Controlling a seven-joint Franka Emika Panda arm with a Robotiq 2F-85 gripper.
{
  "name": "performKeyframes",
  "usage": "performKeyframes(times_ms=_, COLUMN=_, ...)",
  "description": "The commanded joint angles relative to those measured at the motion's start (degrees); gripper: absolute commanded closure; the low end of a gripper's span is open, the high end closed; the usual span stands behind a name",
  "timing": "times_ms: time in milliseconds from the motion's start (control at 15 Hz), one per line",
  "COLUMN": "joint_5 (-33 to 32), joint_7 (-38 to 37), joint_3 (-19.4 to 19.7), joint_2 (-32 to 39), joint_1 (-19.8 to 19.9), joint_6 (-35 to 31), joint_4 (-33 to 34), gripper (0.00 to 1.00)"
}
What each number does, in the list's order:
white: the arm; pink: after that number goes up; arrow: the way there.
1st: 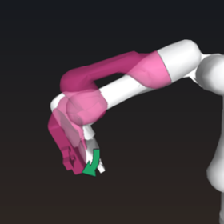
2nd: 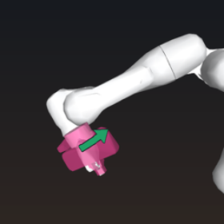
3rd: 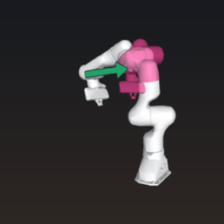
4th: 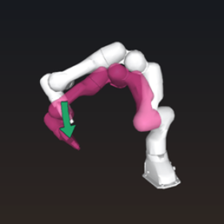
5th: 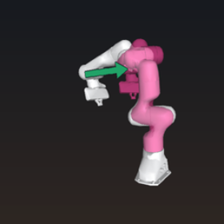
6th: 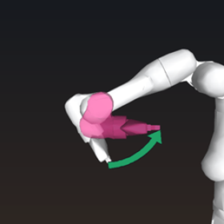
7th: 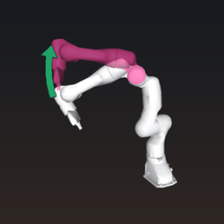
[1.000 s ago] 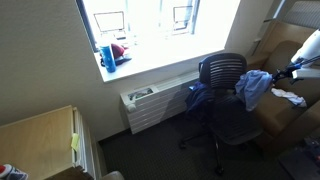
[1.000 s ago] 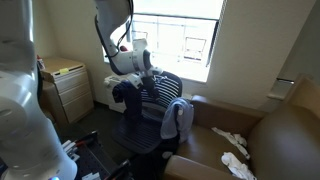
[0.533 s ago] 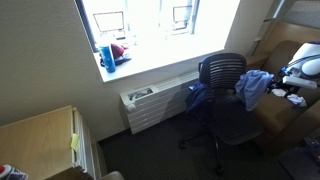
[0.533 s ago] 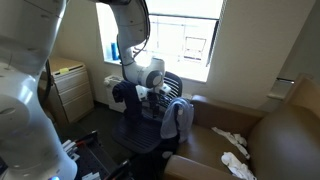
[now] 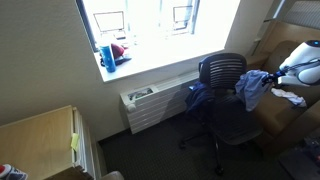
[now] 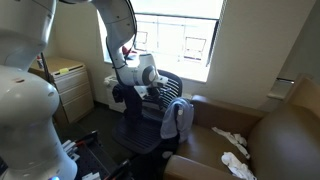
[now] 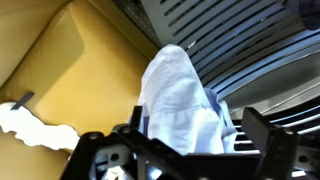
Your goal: Move the chair to the left
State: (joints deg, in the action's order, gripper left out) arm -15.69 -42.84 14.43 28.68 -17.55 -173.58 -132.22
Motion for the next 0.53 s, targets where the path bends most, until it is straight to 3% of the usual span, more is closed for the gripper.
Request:
performKeyframes(times_ms=0, joint_5=-1.2, joint_7=0.4, joint_3=14.6, joint_2=7.8, joint_1=-15.2, joint_6=-10.9, joint_4=1.7, gripper=0.00)
performKeyframes(times_ms=133, joint_5=4.6, joint_7=4.7, joint_3=21.8, joint_2=13.6, joint_1=-22.3, joint_6=-17.2, joint_4=2.6, gripper=0.00)
performKeyframes(times_ms=200, joint_5=9.0, joint_7=8.0, joint_3=15.5, joint_2=7.6, joint_1=-17.8, joint_6=-12.1, joint_4=0.3, gripper=0.00)
performKeyframes(times_ms=400, joint_5=12.7, joint_7=10.8, joint_3=19.3, joint_2=12.7, joint_1=-22.0, joint_6=-16.0, joint_4=1.6, gripper=0.00)
performKeyframes(times_ms=467, joint_5=16.4, joint_7=10.9, joint_3=23.4, joint_2=16.0, joint_1=-24.7, joint_6=-21.4, joint_4=2.0, gripper=0.00)
